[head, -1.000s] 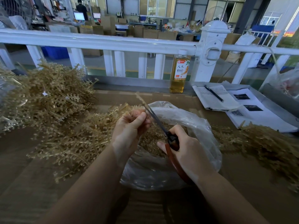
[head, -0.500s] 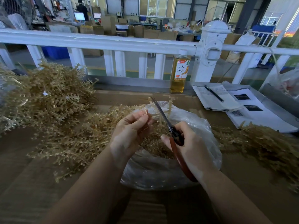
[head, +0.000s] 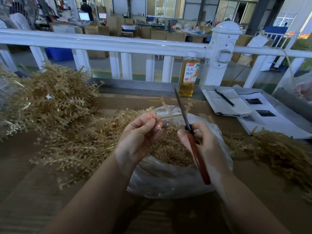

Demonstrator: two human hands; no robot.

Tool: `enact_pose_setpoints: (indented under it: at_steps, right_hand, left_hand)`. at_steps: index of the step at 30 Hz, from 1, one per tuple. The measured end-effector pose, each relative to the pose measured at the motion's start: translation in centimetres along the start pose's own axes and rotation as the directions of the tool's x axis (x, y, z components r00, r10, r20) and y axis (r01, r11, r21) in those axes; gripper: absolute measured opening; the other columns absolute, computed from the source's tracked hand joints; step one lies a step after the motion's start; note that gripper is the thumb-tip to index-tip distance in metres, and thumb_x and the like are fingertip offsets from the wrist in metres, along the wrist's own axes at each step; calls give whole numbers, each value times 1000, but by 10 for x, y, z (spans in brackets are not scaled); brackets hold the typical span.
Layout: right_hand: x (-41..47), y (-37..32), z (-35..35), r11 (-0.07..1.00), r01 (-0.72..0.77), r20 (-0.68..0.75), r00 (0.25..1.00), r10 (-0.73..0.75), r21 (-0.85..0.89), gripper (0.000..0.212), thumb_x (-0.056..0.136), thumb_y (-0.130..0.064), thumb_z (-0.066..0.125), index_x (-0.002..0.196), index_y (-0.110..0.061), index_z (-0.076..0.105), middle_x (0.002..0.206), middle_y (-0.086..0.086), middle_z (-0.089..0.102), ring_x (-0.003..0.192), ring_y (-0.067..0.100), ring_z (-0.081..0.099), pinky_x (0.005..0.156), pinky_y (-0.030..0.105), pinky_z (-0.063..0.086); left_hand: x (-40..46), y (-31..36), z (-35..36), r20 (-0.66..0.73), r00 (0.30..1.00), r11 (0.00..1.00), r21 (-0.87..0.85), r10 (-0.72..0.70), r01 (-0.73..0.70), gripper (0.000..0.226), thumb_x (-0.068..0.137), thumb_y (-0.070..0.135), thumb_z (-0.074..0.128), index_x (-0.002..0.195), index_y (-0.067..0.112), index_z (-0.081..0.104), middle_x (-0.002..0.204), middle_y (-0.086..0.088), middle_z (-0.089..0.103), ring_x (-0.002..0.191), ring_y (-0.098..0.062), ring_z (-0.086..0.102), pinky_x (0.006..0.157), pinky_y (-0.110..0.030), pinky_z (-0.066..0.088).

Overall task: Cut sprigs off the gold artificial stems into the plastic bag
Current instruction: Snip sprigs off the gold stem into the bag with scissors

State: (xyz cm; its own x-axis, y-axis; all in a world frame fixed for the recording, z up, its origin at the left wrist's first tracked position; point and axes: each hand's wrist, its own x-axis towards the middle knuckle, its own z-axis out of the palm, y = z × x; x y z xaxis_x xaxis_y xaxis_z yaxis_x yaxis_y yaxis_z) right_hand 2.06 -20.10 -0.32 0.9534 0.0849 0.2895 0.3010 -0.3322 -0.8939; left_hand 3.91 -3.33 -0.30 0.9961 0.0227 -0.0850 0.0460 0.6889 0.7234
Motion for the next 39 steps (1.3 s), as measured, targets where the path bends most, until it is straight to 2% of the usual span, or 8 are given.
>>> enact_pose_setpoints:
  at_steps: [9, 13, 16, 23, 29, 31, 36, 39]
  right_hand:
    - [3, -8, -7, 960, -112, -78, 988, 136, 258, 34, 71, -53, 63, 93, -26, 60, 52, -7, 56, 47, 8, 48, 40, 20, 37]
    - [5, -7, -7, 961, -116, -108, 983, 147, 249, 18, 82, -23, 73, 93, -28, 59, 55, -4, 59, 46, 8, 50, 41, 20, 39]
    - [7, -7, -6, 969, -116, -124, 982, 145, 220, 34, 80, -1, 72, 92, -30, 58, 57, -2, 62, 40, 6, 50, 39, 20, 42]
    - [5, -16, -7, 980, -94, -6, 995, 97, 175, 43, 79, 9, 68, 92, -30, 55, 62, -6, 66, 43, 0, 54, 42, 12, 42]
    - [5, -16, -7, 922, -103, -76, 987, 141, 374, 41, 83, 10, 62, 99, -27, 57, 69, -1, 62, 58, 14, 57, 46, 21, 46]
    - [8, -14, -8, 923, -96, -147, 976, 161, 373, 39, 84, 8, 63, 98, -29, 57, 71, 0, 62, 57, 10, 59, 44, 20, 46]
    - [18, -13, 4, 945, -152, -77, 980, 182, 289, 33, 85, -3, 68, 96, -33, 56, 70, -6, 70, 59, 7, 65, 47, 20, 49]
    - [20, -14, 12, 962, -138, -44, 987, 152, 235, 27, 84, -9, 71, 101, -27, 60, 72, -15, 69, 61, -2, 65, 52, 12, 49]
  left_hand:
    - [2, 0, -3, 21, 1000, 1000, -18, 1, 0, 14, 79, 2, 57, 92, 5, 63, 77, -7, 69, 64, -10, 67, 53, -22, 56]
    - [3, 0, -4, 21, 1000, 1000, -28, 5, -4, 19, 71, 6, 60, 90, 7, 64, 76, -6, 70, 65, -10, 66, 56, -24, 57]
    - [4, 1, -5, -11, 1000, 999, -37, 15, -16, 14, 79, 3, 58, 90, 8, 63, 76, -5, 70, 64, -9, 66, 56, -24, 57]
    - [7, 1, -3, -86, 992, 995, -27, 90, -93, 21, 94, -2, 45, 80, 10, 55, 82, -7, 72, 70, -16, 69, 68, -32, 58]
    - [14, 8, -6, -262, 949, 983, 0, 177, -183, 23, 100, 5, 35, 91, 19, 51, 83, -3, 65, 61, -10, 68, 61, -30, 58]
    - [17, 13, -10, -284, 956, 984, -135, 72, -114, 21, 98, 6, 39, 94, 17, 56, 82, -3, 59, 62, -13, 63, 60, -32, 58]
    - [11, 1, 4, 32, 962, 918, -291, -272, 269, 30, 94, 17, 43, 72, 9, 63, 67, -2, 55, 61, -14, 53, 84, -41, 54]
    - [7, -7, 11, 59, 908, 888, -189, -416, 419, 32, 99, 24, 37, 103, 8, 64, 104, -15, 64, 82, -24, 60, 98, -44, 43]
